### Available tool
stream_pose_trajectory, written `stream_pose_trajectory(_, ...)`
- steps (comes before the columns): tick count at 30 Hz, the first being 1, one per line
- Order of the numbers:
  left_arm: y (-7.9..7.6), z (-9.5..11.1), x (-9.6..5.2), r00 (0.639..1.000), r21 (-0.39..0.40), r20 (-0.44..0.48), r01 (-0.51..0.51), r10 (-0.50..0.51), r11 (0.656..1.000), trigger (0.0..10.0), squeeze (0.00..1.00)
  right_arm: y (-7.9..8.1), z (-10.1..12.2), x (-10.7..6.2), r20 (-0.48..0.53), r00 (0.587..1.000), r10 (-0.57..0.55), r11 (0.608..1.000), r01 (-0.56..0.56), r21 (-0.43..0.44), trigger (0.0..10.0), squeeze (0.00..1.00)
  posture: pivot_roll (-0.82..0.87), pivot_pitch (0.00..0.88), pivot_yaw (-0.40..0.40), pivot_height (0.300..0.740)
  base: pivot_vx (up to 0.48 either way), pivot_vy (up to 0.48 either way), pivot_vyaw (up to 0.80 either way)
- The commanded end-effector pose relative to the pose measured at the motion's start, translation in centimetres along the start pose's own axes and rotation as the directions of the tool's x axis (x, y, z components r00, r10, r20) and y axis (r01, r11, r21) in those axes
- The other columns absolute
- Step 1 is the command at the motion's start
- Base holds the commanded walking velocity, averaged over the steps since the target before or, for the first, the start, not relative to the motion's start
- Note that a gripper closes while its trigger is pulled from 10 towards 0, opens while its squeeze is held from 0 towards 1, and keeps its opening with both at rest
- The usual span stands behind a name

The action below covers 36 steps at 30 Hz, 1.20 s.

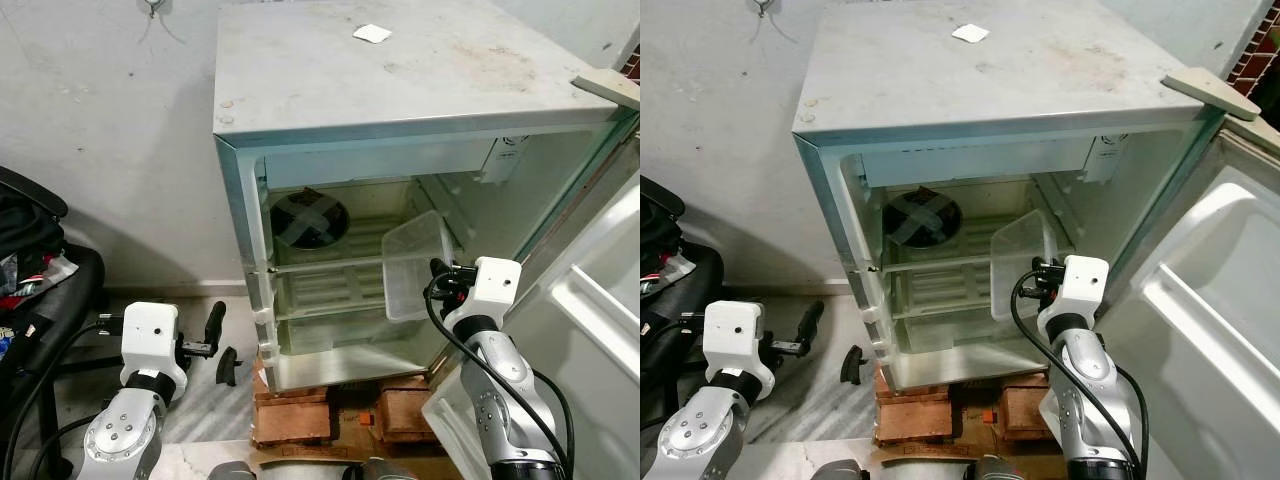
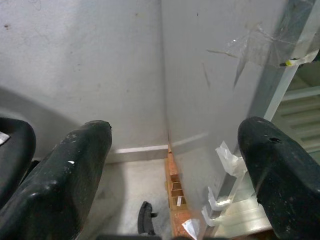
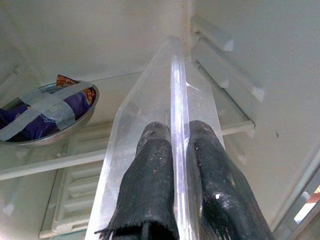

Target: Restocking fridge

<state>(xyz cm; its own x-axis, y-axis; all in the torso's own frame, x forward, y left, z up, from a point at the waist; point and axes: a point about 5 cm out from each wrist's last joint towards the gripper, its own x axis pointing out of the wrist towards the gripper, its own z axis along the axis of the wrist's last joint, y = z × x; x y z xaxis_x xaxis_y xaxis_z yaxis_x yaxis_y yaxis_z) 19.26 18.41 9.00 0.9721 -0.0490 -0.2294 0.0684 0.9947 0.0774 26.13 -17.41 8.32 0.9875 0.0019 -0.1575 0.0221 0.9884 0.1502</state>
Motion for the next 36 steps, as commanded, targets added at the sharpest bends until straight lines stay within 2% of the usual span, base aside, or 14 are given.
stream_pose_trajectory(1,0.2,0.4,-0.1,1.000,0.005,0.025,-0.018,0.017,1.000,10.0,0.00,0.0,0.6,-0.2,0.019,1.000,0.010,1.000,-0.010,-0.010,10.0,0.00,0.13,0.031,-0.033,0.740,0.270,0.000,0.00)
stream_pose_trajectory(8,0.4,0.5,-0.2,0.998,0.006,0.034,-0.044,0.044,0.999,10.0,0.00,0.2,0.6,-0.1,0.014,1.000,0.027,1.000,-0.027,-0.004,10.0,0.00,0.13,0.034,-0.033,0.740,0.253,0.000,0.00)
stream_pose_trajectory(19,0.1,0.3,-0.2,0.999,0.007,0.017,-0.028,0.028,1.000,10.0,0.00,0.4,0.4,0.2,-0.005,0.999,0.034,0.999,-0.034,0.001,10.0,0.00,0.14,0.043,-0.025,0.740,0.000,0.000,0.00)
stream_pose_trajectory(24,0.0,0.3,-0.1,1.000,0.020,0.011,-0.029,0.028,0.999,10.0,0.00,0.4,0.1,1.1,-0.040,0.999,0.028,0.999,-0.026,0.028,10.0,0.00,0.15,0.058,-0.022,0.740,0.000,0.000,0.00)
stream_pose_trajectory(30,-0.1,1.3,0.0,0.998,0.026,0.029,-0.052,0.051,0.998,10.0,0.00,1.6,0.4,3.6,-0.079,0.996,0.033,0.996,-0.026,0.088,10.0,0.00,0.18,0.096,-0.028,0.740,0.000,0.000,0.00)
stream_pose_trajectory(33,-0.1,1.4,0.0,0.998,0.028,0.032,-0.061,0.060,0.998,10.0,0.00,1.9,0.4,4.5,-0.092,0.996,0.019,0.995,-0.010,0.098,10.0,0.00,0.20,0.105,-0.031,0.740,0.000,0.000,0.00)
stream_pose_trajectory(36,-0.3,1.9,-0.1,0.997,0.031,0.041,-0.070,0.069,0.997,10.0,0.00,2.8,0.5,6.0,-0.113,0.993,0.013,0.994,0.000,0.108,10.0,0.00,0.23,0.126,-0.046,0.740,0.000,0.000,0.00)
